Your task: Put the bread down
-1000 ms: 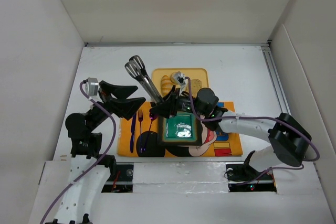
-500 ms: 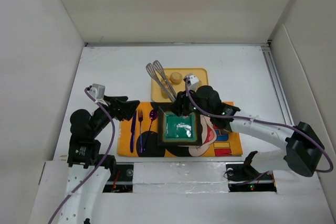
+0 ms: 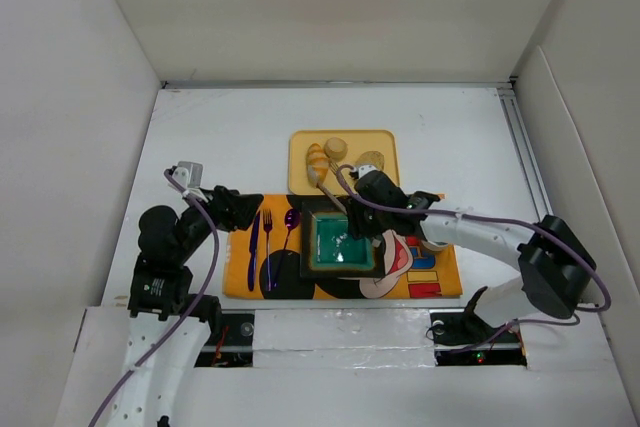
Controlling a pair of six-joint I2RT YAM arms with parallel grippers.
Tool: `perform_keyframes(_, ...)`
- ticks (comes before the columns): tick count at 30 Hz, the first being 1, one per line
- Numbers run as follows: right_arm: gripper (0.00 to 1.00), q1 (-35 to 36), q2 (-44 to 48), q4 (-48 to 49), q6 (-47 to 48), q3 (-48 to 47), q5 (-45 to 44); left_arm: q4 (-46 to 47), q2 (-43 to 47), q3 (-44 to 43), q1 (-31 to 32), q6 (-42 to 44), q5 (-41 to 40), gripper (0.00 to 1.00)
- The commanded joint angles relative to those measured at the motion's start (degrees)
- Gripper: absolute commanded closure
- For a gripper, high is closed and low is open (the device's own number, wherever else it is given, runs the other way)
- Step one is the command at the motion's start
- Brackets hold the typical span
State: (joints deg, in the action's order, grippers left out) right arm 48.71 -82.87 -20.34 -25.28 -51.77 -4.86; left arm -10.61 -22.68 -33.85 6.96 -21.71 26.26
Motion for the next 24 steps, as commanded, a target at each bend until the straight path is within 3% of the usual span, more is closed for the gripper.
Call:
perform_keyframes(1, 0.5, -0.19, -0.8, -2.94, 0.23, -5.35, -2.16, 1.21, 1.67, -1.75, 1.38, -0.35, -0.33, 0.33)
perform_keyframes(12, 0.41, -1.51, -12.04, -5.41, 1.11, -13.27, -2.61, 0.59, 3.43, -1.84, 3.59, -0.96, -2.35, 0.33)
perform_keyframes(21, 0.4, -2.04, -14.69, -7.0, 0.41, -14.77, -5.42, 0.15, 3.69, -2.01, 4.73, -1.05, -3.06, 0.33)
perform_keyframes(24, 0.41, -2.04, -16.44, -5.42, 1.02, -15.03, -2.8, -0.11, 3.69, -2.19, 5.26, -1.05, -3.32, 0.33)
